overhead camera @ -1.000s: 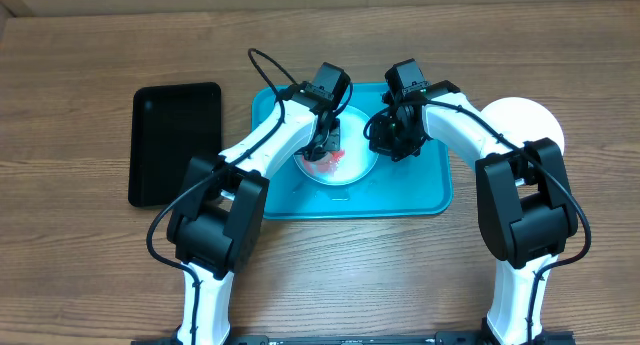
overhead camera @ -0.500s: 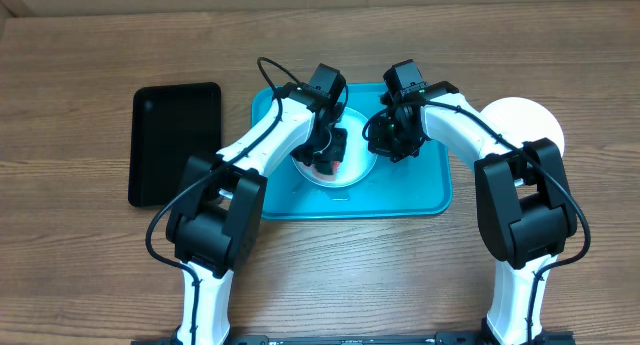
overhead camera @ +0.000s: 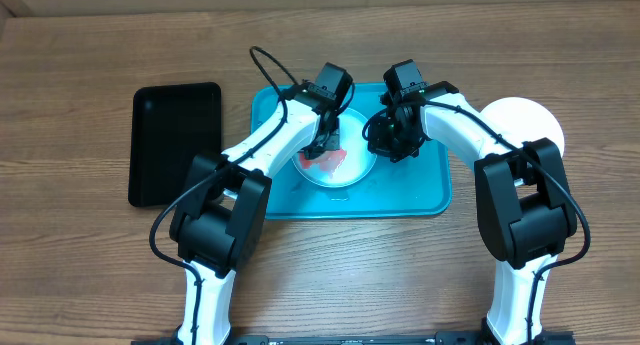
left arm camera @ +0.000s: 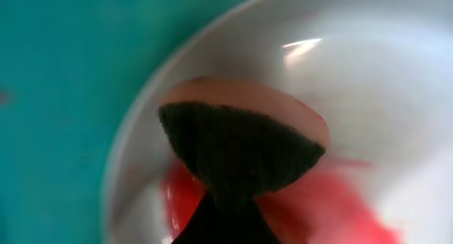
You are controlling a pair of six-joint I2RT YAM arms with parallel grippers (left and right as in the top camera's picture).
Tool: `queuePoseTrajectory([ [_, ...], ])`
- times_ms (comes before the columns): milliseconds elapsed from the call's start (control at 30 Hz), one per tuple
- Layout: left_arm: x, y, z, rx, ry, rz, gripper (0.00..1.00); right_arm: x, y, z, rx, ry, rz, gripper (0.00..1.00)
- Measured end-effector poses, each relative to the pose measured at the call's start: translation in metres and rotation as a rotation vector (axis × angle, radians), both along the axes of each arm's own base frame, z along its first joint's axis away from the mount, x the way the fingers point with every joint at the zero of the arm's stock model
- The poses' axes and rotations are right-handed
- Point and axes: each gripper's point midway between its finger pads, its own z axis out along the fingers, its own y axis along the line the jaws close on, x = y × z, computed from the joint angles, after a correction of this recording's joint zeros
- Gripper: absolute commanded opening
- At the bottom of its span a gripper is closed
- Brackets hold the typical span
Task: Clean dirty plates on tray and stack at the side
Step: 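Scrub the second plate with the sponge while the right gripper holds it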
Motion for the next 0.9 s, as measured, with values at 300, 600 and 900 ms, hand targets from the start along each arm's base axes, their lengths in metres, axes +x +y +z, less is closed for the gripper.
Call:
queuePoseTrajectory([
  [300, -0.028, -0.02, -0.004, -0.12, 0.155, -0.183, 0.04, 0.0, 0.0, 0.0, -0.001, 0.001, 0.0, 0.04],
  [600, -0.014, -0.069, 0.004, -0.342, 0.091, -0.336, 0.04, -0.001, 0.0, 0.0, -0.002, 0.003, 0.0, 0.04],
  [900, 0.01, -0.032, 0.003, -0.192, 0.011, -0.185, 0.04, -0.001, 0.0, 0.0, -0.001, 0.003, 0.0, 0.04],
])
